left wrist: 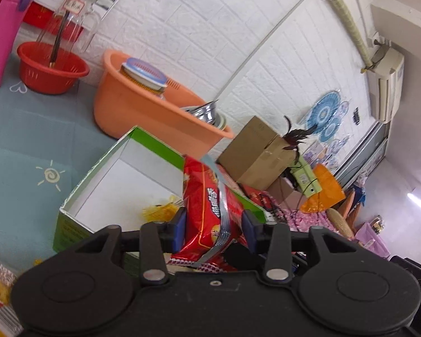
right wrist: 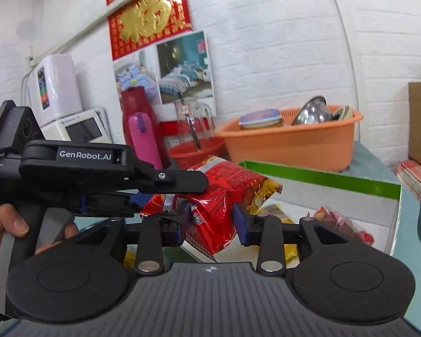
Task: Organize snacks
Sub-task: 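Carry both red packets into the green box and open both grippers, then grasp the red-and-white wrapper with the right gripper while the left gripper grasps the green packet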
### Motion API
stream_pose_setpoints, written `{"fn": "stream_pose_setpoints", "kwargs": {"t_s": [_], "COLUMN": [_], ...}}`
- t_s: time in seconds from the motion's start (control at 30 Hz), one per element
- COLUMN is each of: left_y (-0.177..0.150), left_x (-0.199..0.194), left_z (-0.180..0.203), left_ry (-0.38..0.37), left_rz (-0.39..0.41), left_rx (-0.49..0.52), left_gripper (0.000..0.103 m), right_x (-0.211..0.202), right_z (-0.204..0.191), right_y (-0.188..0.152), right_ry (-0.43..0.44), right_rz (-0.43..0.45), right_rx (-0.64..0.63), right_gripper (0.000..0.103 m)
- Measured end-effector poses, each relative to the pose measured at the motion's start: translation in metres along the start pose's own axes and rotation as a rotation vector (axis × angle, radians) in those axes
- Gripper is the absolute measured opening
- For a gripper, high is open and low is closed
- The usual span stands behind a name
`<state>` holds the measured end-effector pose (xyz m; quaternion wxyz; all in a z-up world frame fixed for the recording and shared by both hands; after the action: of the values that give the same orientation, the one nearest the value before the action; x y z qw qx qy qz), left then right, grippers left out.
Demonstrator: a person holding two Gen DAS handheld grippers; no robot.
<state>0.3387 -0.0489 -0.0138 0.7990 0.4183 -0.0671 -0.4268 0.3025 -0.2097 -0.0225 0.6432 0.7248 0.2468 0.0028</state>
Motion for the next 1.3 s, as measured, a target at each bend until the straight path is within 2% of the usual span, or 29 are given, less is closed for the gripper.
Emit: {"fn": "stream_pose_setpoints", "kwargs": {"t_s": [0.07,0.13,0.17,0.27,0.5,0.67,0.9,1.2,1.3], "left_y": [-0.002,-0.004,-0.005,-0.005,-0.019,-0.048,-0.100,-0.154,-0.161], "left_x": [0.003,-0.003,-0.008,-0.028,-0.083,-0.114,-0.142,-0.162,-0.163], "left_z": [-0.008,-0.010,-0.008,0.004,0.046,0.073,0.077,0.059,0.062], "left_ry": [0.035,0.054,0.054,0.069,0.092,0.127,0.111,0.120,0.114], "left_rz": [-0.004,0.008,0.010,0.038,0.072,0.082,0.053,-0.012,-0.034], "left_rx": [-0.018,-0.014,-0.007,0.018,0.037,0.092,0.043,-0.051,-0.019], "left_gripper": [0.093,0.103,0.103,0.103,0.103,0.103,0.103,0.103,0.103], "right_x": [0.011,0.015,0.012,-0.007,-0.084,-0.129,-0.156,-0.146,-0.136], "right_z": [0.001,0.000,0.000,-0.003,-0.014,-0.021,-0.023,-0.019,-0.021], "right_y": [-0.008,-0.015,-0.016,-0.012,0.008,0.004,-0.031,-0.096,-0.105], "right_ry": [-0.018,-0.025,-0.027,-0.047,-0.059,-0.043,-0.050,-0.064,-0.047], "right_rz": [-0.045,-0.074,-0.073,-0.044,0.090,0.123,0.054,-0.142,-0.175], "right_rx": [-0.015,-0.040,-0.049,-0.070,-0.100,-0.083,-0.075,-0.145,-0.181], "right_gripper": [0.065,0.082,0.092,0.102,0.103,0.103,0.103,0.103,0.095]}}
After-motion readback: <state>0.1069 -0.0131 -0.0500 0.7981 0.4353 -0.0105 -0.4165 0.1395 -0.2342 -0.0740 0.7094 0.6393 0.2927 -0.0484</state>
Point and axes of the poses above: each gripper's, at about its wrist camera, not at the fingertips, and x roughly the way its jaws point, z to its right, y to its top, the point moved 6 cm from there along x, roughly the way its jaws point, and after that the axes turned 9 degrees about -y, right-handed, at the moved point
